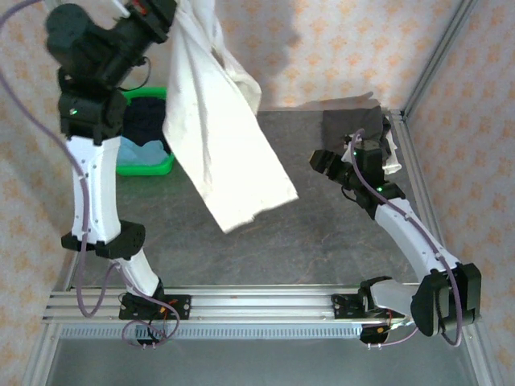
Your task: Fold and stack the t-shirts
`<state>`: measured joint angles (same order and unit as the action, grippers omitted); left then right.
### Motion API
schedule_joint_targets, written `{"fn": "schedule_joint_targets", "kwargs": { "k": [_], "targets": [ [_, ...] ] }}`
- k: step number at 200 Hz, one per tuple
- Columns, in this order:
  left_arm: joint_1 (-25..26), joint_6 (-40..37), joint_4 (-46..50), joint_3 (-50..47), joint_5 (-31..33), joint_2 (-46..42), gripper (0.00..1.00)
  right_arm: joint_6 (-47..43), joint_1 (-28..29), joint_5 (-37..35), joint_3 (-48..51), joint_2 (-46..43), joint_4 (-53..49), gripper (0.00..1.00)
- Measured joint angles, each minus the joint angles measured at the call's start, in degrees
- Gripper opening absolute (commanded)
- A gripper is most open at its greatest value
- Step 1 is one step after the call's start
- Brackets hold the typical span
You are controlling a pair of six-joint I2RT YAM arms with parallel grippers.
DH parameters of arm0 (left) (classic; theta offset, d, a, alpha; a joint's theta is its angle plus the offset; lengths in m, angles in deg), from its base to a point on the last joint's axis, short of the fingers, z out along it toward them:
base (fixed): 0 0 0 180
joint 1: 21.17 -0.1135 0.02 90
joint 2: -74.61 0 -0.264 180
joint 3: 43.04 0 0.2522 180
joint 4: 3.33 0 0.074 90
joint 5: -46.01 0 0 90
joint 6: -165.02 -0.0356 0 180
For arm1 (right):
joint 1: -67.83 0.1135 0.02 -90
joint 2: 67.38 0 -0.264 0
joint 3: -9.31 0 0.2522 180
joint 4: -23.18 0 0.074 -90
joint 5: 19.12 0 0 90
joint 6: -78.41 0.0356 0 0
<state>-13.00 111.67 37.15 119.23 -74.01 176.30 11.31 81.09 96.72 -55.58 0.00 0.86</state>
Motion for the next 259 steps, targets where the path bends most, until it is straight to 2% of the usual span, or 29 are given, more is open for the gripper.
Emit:
{"fn": "schedule_joint_targets", "kwargs": {
  "k": [17,22,29,42,54,72,88,116,150,186,202,209,229,240,259],
  "targets": [
    [0.0,-0.3,-0.6,-8.7,0.7,2.0,0.02,0.0,0.0,-1.6,0.3,0.0,-1.0,0.71],
    [0.0,-0.5,-0.6,-11.7,1.5,2.6,0.09,0.0,0.0,-2.3,0.3,0.1,-1.4,0.71],
    [0.0,-0.8,-0.4,-16.8,2.9,3.6,0.25,0.0,0.0,-3.2,0.4,0.4,-1.7,0.71],
    [0.0,-1.2,-1.1,-28.4,6.1,4.2,0.35,0.0,0.0,-4.5,0.8,1.7,-1.9,0.72],
    [0.0,-1.3,-2.7,-41.3,9.5,4.0,0.54,0.1,0.2,-5.6,1.3,4.2,-2.1,0.72],
    [0.4,-2.3,-2.9,-58.3,14.8,3.7,0.64,0.4,0.9,-6.4,1.4,10.6,-2.3,0.74],
    [2.1,-3.7,0.8,-65.6,19.6,3.7,0.67,0.4,2.6,-7.0,0.5,17.5,-3.4,0.75],
    [8.7,-8.6,5.5,-63.2,25.2,3.6,0.70,-0.7,10.2,-8.8,-3.6,28.0,-5.7,0.77],
    [14.6,-11.3,4.3,-66.7,27.9,2.3,0.74,-0.6,20.2,-13.6,-2.3,27.4,-7.7,0.77],
    [14.2,-11.6,4.0,-71.4,28.0,7.5,0.64,0.4,25.1,-19.6,2.1,19.6,-13.7,0.78],
    [14.1,-11.8,3.3,-72.7,28.0,10.3,0.45,1.2,27.6,-21.5,3.7,16.5,-15.7,0.78],
    [14.1,-11.7,3.0,-73.7,28.0,10.8,0.33,1.6,29.3,-22.1,4.5,15.0,-16.3,0.78],
    [14.1,-11.4,2.1,-74.1,28.1,10.3,0.09,1.9,36.0,-23.9,6.4,10.3,-17.0,0.76],
    [14.1,-11.2,1.9,-74.1,27.7,10.3,0.00,1.3,39.9,-24.1,7.3,7.5,-16.4,0.74],
    [14.1,-11.2,1.9,-74.1,27.5,10.1,0.00,-0.3,44.9,-23.0,9.3,4.2,-13.0,0.73]
  ]
}}
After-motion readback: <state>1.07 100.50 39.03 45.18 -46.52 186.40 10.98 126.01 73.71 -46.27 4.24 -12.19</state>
